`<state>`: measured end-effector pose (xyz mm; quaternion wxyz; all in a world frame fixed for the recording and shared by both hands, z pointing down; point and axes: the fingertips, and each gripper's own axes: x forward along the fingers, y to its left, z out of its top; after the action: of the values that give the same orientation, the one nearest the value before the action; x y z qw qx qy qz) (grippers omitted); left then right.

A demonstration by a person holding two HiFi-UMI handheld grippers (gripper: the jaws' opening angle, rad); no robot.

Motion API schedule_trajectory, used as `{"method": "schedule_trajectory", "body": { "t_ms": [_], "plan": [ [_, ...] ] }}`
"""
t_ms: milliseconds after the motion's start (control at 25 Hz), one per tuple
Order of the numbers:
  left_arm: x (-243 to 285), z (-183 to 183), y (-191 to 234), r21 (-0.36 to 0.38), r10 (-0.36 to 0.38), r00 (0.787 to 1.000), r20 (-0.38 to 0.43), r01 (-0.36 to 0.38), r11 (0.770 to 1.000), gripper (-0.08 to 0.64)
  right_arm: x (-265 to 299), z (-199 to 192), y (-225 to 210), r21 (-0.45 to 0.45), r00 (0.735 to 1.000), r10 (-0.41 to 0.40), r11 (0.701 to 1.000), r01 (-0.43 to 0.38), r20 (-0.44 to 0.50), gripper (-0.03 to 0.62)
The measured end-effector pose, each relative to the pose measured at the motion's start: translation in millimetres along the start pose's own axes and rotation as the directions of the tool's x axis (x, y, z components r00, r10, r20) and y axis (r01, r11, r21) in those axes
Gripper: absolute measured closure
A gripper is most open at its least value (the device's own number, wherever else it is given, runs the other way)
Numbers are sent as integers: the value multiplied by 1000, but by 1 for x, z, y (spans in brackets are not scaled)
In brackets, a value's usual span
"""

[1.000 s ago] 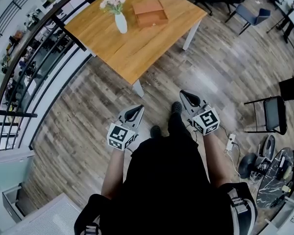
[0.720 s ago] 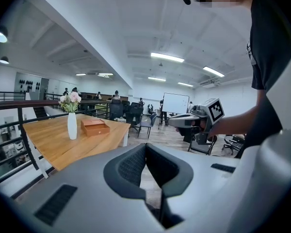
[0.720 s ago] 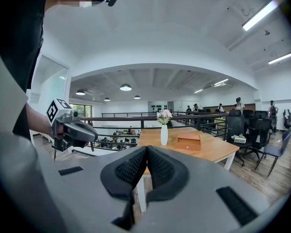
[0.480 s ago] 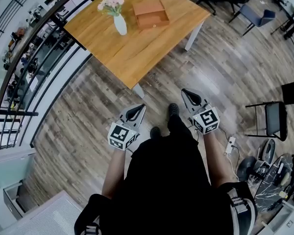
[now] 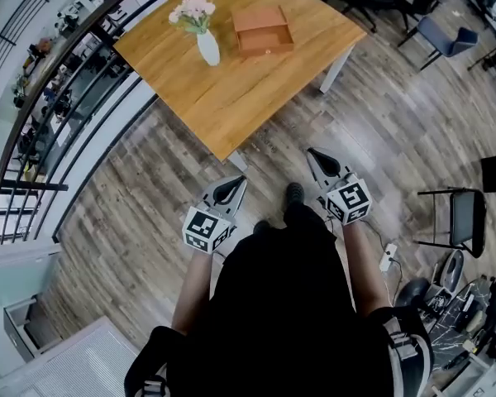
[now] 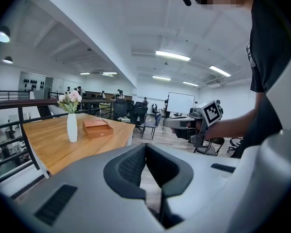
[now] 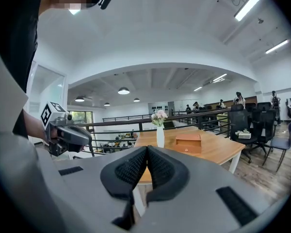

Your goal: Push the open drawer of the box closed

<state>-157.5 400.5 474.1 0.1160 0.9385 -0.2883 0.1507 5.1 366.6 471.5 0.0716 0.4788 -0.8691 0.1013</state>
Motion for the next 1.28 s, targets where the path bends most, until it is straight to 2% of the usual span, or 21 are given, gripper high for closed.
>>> {"method": "schedule_trajectory", "body": {
  "t_ms": [520, 1000, 1280],
  "plan": [
    [69, 40, 37, -13, 37, 999, 10, -37, 999, 538, 52, 21, -68, -34, 997, 63, 997, -64, -36, 577],
    [105, 52, 47, -40, 99, 995, -6, -99, 994, 537, 76, 20, -102, -43, 988, 139, 989, -142, -63, 577],
    [133, 64, 43, -37, 113, 994, -12, -113, 993, 537, 75, 26, -132, -51, 985, 158, 986, -161, -62, 576]
  ]
}}
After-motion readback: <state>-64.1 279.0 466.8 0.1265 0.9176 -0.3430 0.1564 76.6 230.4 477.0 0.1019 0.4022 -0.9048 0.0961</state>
